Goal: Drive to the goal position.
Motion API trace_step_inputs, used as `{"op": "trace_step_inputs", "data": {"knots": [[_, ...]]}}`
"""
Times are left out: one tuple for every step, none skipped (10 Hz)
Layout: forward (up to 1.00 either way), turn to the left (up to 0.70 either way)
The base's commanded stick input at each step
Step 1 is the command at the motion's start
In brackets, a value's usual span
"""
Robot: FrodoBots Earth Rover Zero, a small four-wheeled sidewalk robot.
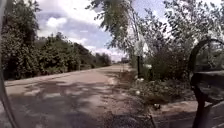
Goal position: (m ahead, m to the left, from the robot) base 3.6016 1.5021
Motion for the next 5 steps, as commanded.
{"op": "trace_step_inputs", "data": {"knots": [[0.05,0.00],[0.05,0.00],[0.05,0.00],[0.05,0.00],[0.05,0.00]]}}
